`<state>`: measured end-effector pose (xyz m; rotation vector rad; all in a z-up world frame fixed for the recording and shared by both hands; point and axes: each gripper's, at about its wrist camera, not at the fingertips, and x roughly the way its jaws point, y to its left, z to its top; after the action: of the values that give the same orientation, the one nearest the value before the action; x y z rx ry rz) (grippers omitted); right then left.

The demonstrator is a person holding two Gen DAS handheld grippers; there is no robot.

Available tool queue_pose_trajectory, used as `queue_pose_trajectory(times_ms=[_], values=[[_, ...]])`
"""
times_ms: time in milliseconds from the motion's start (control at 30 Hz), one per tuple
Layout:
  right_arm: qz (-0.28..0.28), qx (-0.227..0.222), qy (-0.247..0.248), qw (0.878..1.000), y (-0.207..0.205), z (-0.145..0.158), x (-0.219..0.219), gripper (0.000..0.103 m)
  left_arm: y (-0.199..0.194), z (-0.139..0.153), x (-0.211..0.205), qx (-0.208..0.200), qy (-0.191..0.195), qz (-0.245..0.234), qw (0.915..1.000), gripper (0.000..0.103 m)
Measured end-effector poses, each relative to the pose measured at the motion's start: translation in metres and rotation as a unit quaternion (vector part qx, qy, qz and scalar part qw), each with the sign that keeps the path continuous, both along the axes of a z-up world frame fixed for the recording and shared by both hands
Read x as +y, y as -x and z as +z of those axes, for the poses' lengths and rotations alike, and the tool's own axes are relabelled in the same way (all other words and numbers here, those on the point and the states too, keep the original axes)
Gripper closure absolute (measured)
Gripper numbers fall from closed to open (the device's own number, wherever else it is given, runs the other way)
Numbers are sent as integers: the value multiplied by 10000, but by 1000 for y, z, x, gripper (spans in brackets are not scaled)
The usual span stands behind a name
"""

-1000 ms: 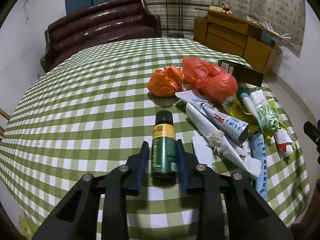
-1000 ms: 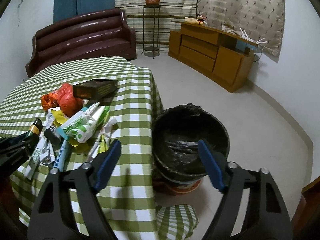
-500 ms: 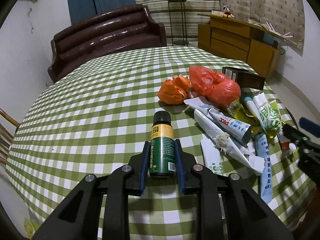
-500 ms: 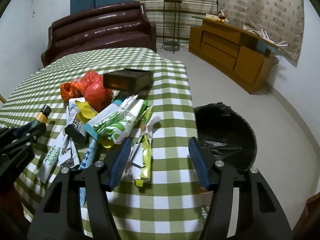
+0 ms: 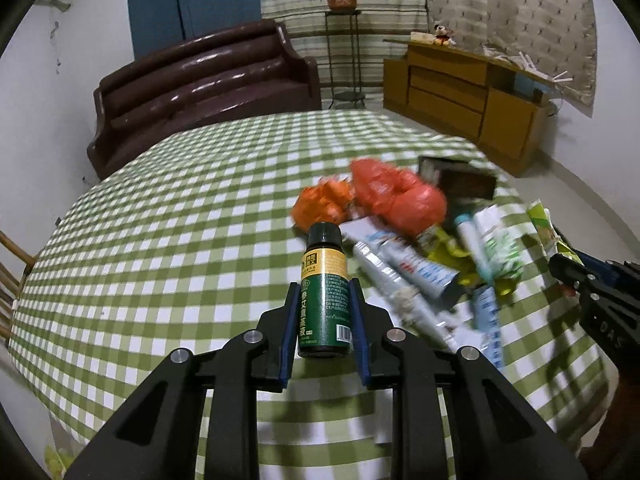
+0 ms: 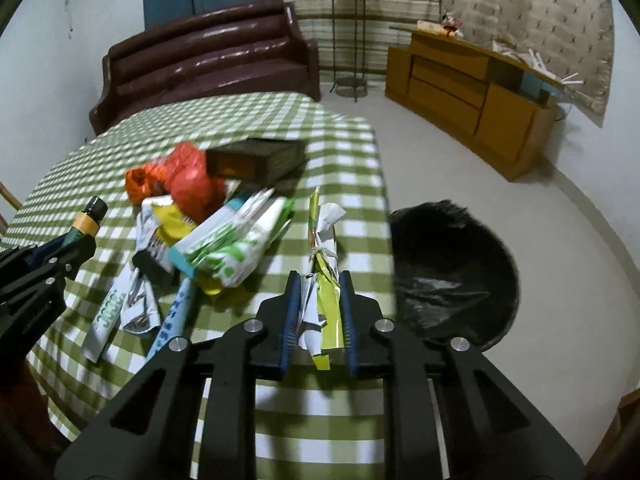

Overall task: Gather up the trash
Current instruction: 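Carry both items over the black bin and open both tools to drop them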

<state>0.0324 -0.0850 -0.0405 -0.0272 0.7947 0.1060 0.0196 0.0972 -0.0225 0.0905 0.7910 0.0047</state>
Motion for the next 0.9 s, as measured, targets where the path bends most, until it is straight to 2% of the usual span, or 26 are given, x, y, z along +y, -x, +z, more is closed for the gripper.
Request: queue_pose_trajectory(times_ms=[233,467,900], values=[[-476,-162,-42,9987,-3,12,-45,84,-13,17,-41,-80,221,-460,9987,78],[-761,-272,-42,9967,-9,17,-79,84,-35,25,-102,-236,243,-950,9949,78],[-1068,-230,-152,9939,-30,4,-127,84,-82,12,-182,-245,146,-1379,9900,78]])
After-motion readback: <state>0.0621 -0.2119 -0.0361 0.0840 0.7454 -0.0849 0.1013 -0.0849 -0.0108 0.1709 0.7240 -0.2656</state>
